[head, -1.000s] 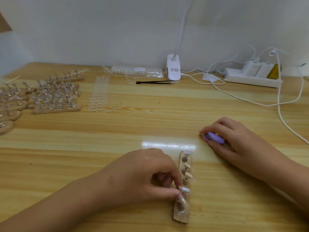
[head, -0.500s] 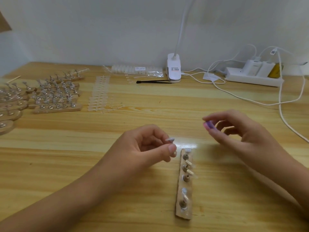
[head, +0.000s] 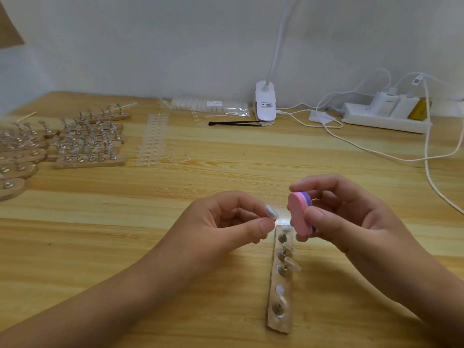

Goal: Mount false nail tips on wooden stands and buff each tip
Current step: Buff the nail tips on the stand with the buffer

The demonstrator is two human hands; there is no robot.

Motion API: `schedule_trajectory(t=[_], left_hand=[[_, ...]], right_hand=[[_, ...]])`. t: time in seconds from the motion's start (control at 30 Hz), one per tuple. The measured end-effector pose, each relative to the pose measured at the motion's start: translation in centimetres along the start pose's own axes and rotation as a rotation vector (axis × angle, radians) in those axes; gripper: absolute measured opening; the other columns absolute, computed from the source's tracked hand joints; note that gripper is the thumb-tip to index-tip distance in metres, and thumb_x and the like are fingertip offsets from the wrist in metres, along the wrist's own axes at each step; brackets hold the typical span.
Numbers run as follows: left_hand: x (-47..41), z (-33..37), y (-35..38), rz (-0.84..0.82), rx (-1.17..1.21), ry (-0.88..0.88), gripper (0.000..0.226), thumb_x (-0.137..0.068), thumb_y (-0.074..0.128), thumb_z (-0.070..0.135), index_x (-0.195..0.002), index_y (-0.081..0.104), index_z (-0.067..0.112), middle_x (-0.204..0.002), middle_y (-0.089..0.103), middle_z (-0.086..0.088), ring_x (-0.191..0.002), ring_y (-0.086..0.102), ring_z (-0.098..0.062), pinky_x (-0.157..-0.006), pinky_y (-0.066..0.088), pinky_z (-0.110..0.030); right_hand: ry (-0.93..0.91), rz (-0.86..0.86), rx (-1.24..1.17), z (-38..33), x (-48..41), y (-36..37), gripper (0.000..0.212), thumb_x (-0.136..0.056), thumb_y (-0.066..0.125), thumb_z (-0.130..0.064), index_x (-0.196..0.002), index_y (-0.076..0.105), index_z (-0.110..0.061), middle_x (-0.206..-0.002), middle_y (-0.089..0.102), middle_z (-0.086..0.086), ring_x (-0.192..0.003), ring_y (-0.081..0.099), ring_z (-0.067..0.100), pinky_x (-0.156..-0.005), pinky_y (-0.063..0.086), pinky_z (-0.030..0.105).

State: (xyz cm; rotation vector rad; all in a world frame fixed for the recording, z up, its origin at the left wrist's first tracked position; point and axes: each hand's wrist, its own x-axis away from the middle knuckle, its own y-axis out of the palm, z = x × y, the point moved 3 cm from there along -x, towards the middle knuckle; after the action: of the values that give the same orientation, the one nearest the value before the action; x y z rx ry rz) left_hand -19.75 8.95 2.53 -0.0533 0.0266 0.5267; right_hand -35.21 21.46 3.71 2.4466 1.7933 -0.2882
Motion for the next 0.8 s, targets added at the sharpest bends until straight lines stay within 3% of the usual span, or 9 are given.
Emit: schedule_trajectory(t=[0.2,0.4,0.53,0.7,0.8], left_hand=[[-0.1,0.0,-0.2,-0.003,0.073,-0.004,0.027,-0.073,0.070,0.049,-0.089,0.078,0.028,-0.088,0.076,0.001,-0.083,0.070,-0.007,-0.074,0.051,-0.014],[-0.2,-0.6,-0.3,0.001,0.066,-0.032,0.027,-0.076,0.076,0.041,-0.101,0.075,0.030,-0.103,0.075,0.003,-0.100,0.069,-0.008,-0.086,0.050,-0.013],[-0.4,-0.9,-0.2,-0.060,0.142,-0.083,0.040,-0.073,0.077,0.038,-0.112,0.072,0.030,-0.115,0.072,0.002,-0.112,0.064,-0.011,-0.092,0.050,-0.019],[-0.4,-0.9,0.0,-0.069,0.165,-0.067,0.037,-0.073,0.078,0.036,-0.108,0.073,0.025,-0.113,0.072,-0.001,-0.111,0.065,-0.015,-0.090,0.048,-0.017],[-0.3,-0.8,-0.1,-0.041,0.175,-0.053,0.036,-0.072,0.077,0.037,-0.106,0.074,0.024,-0.110,0.073,-0.003,-0.109,0.067,-0.017,-0.093,0.051,-0.024]], right_hand=[[0.021,-0.005,-0.038,0.0,-0.1,0.0,0.042,-0.074,0.079,-0.046,-0.108,0.070,-0.023,-0.090,0.069,-0.002,-0.079,0.068,0.015,-0.075,0.057,0.026],[0.021,-0.002,0.010,-0.2,0.2,0.3,0.024,-0.075,0.073,-0.029,-0.099,0.071,-0.026,-0.088,0.070,-0.002,-0.079,0.069,0.012,-0.074,0.055,0.023],[-0.022,0.007,0.008,-0.6,0.4,1.2,0.023,-0.076,0.075,-0.018,-0.098,0.068,-0.017,-0.089,0.072,-0.001,-0.078,0.069,0.010,-0.071,0.054,0.019],[-0.072,0.053,-0.010,-0.5,0.4,1.5,0.027,-0.074,0.071,-0.019,-0.099,0.067,-0.011,-0.089,0.072,0.000,-0.080,0.070,0.012,-0.071,0.055,0.021],[-0.020,-0.027,0.008,-0.4,0.5,1.8,0.022,-0.075,0.072,-0.018,-0.096,0.068,-0.015,-0.092,0.071,0.006,-0.084,0.069,0.016,-0.071,0.056,0.023]])
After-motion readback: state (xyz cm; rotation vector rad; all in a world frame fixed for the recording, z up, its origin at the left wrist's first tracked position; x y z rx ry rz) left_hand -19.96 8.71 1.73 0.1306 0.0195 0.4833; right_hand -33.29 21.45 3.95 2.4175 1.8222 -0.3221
